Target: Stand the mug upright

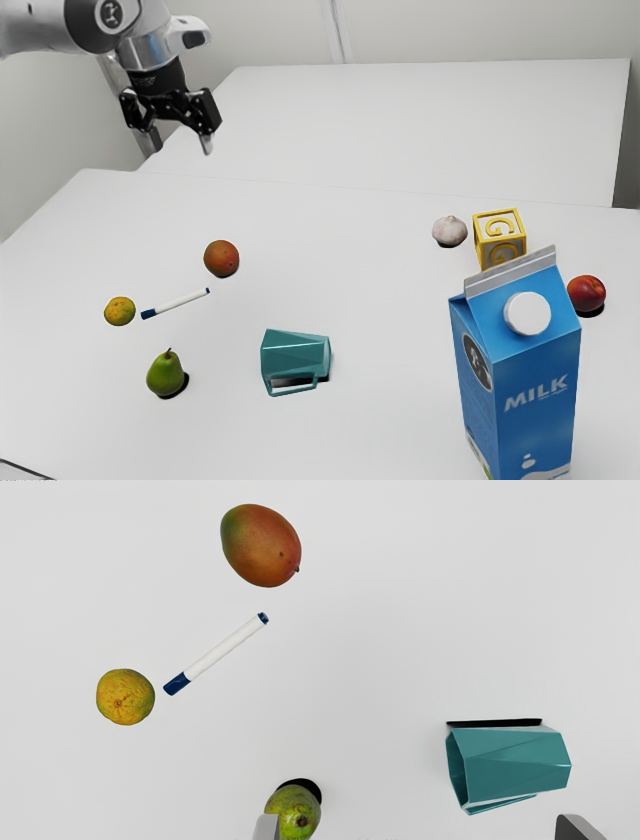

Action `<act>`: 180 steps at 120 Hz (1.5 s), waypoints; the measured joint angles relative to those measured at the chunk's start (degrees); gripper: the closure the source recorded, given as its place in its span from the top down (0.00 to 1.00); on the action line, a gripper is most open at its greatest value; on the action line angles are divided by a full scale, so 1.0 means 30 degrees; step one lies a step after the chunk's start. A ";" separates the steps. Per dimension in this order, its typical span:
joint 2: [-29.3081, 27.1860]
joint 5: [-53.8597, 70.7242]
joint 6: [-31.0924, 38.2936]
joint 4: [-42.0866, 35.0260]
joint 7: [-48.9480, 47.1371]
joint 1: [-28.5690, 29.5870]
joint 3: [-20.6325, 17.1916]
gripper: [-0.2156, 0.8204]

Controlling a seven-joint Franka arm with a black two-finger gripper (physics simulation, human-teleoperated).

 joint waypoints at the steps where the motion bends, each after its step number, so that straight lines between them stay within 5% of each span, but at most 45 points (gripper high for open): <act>1: -0.0006 -0.0006 -0.0002 -0.0011 0.0003 -0.0048 0.0008 0.79; 27: -0.0005 -0.1345 -0.0061 -0.1694 0.0062 0.0550 0.0296 0.79; 57: -0.2529 -0.8666 0.4727 -1.1605 0.1952 0.4121 0.1081 0.79; 79: -0.5982 -1.5817 0.8605 -1.8080 0.5118 0.3907 0.0482 0.79; 93: -0.6393 -1.9822 1.0274 -2.0811 0.7304 0.4482 0.0215 0.79; 146: -0.3134 -2.7319 1.2281 -2.2165 1.4145 0.4522 -0.0152 0.79; 180: -0.3468 -2.9797 1.2374 -2.2983 1.7005 0.4342 -0.1269 0.79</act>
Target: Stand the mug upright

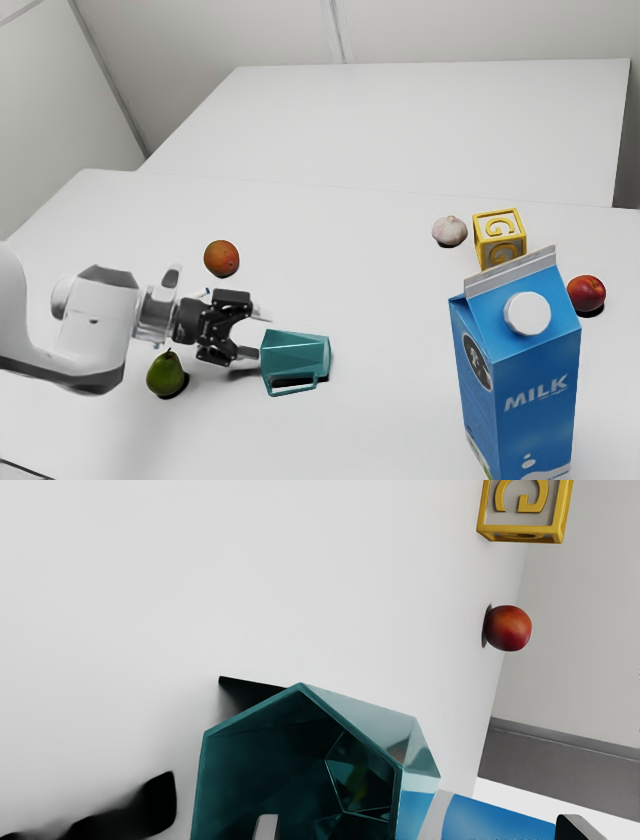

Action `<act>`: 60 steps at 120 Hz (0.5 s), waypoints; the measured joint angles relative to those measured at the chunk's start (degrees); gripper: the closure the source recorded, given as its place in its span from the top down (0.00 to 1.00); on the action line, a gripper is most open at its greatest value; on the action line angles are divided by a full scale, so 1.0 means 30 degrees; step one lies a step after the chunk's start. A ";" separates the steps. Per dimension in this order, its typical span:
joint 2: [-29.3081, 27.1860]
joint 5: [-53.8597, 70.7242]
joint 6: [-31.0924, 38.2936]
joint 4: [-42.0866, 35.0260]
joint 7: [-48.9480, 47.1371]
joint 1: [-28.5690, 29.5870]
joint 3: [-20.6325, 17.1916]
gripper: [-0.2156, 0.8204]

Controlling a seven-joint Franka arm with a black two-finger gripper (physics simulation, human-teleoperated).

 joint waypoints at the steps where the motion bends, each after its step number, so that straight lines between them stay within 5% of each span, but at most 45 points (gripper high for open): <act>1: -0.0004 -0.0043 0.0002 -0.0005 0.0068 -0.0005 -0.0015 0.79; 50: 0.0345 -0.1960 0.0189 0.0103 0.2468 -0.0114 -0.1591 0.79; 60: 0.0350 -0.2144 0.0241 0.0104 0.2786 -0.0112 -0.1642 0.65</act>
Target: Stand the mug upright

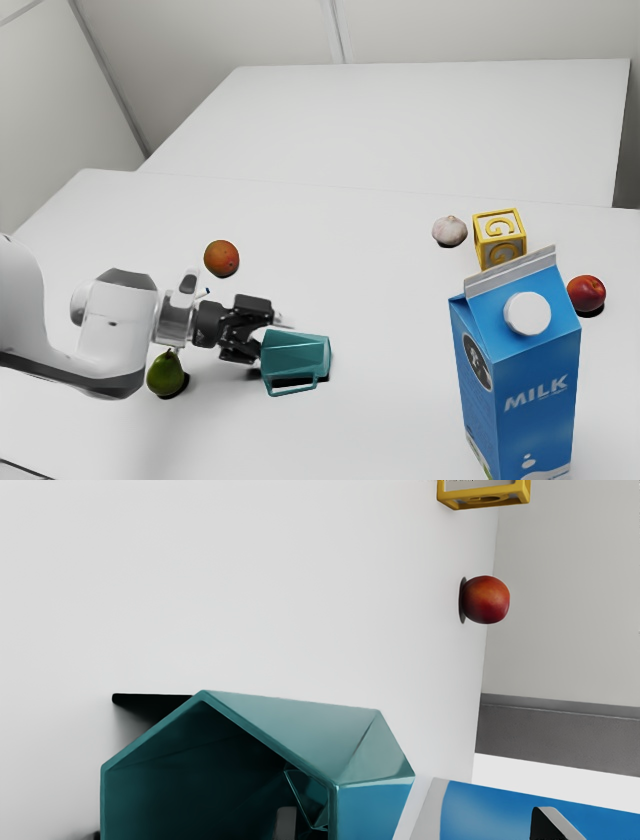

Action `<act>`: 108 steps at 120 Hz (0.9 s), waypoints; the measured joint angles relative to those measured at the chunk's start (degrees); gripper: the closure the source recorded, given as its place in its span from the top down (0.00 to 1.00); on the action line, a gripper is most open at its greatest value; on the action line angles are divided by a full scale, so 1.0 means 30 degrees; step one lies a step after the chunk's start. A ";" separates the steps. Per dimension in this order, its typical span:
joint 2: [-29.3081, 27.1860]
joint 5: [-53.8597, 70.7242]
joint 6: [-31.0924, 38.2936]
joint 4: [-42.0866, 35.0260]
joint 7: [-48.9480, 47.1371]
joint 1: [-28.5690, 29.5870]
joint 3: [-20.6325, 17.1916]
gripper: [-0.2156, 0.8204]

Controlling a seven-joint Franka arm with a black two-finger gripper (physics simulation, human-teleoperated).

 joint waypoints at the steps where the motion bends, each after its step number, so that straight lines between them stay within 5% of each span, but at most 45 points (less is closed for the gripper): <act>1: 0.0000 -0.0028 0.0005 -0.0003 0.0029 0.0001 -0.0002 0.63; 17: 0.0001 -0.0347 0.0062 -0.0018 0.0439 0.0001 -0.0021 0.32; 36: 0.0011 -0.0473 0.0080 -0.0023 0.0818 -0.0004 -0.0081 0.14; 108: -0.0581 -0.0377 0.0203 0.0894 0.1430 -0.0004 -0.0348 0.04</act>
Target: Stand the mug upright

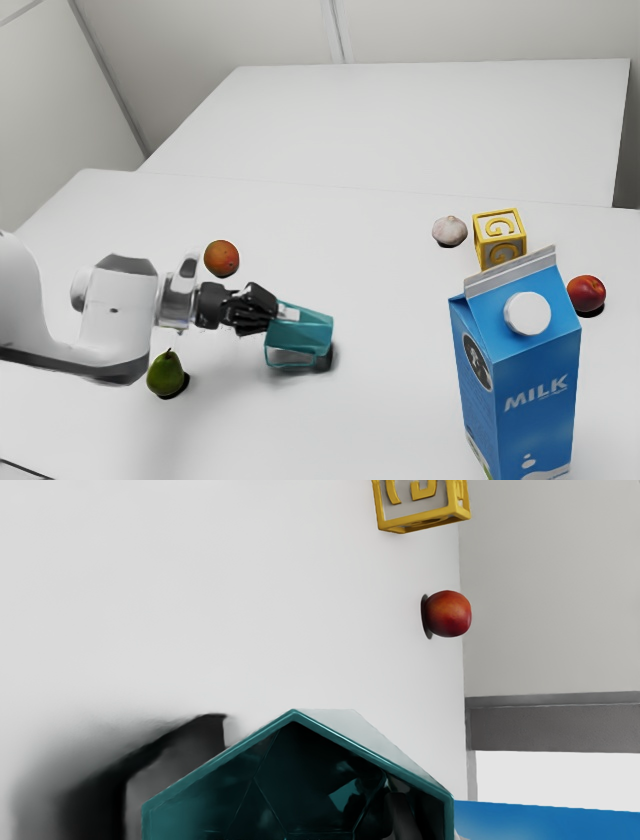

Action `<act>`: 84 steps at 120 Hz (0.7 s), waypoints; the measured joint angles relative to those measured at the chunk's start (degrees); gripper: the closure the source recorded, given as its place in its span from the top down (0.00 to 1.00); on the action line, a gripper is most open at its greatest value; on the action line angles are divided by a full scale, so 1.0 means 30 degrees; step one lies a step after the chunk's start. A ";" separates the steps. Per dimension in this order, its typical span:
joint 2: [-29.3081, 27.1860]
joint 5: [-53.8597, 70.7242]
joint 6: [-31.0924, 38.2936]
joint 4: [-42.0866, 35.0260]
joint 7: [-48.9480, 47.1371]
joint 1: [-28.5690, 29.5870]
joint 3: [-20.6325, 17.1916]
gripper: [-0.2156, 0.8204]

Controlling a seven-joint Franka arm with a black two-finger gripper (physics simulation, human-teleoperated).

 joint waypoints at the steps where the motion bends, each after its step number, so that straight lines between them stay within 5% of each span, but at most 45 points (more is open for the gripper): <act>1: -0.0017 0.0046 0.0000 0.0115 0.0003 -0.0001 -0.0019 0.04; 16: -0.0130 0.3769 0.0237 0.2553 -0.0233 0.0217 -0.0084 0.04; 53: 0.0203 2.3561 0.0177 0.7042 -0.4756 -0.0516 -0.1931 0.04; 84: 0.1242 2.8705 0.0409 0.6057 -0.9484 -0.1214 -0.2124 0.04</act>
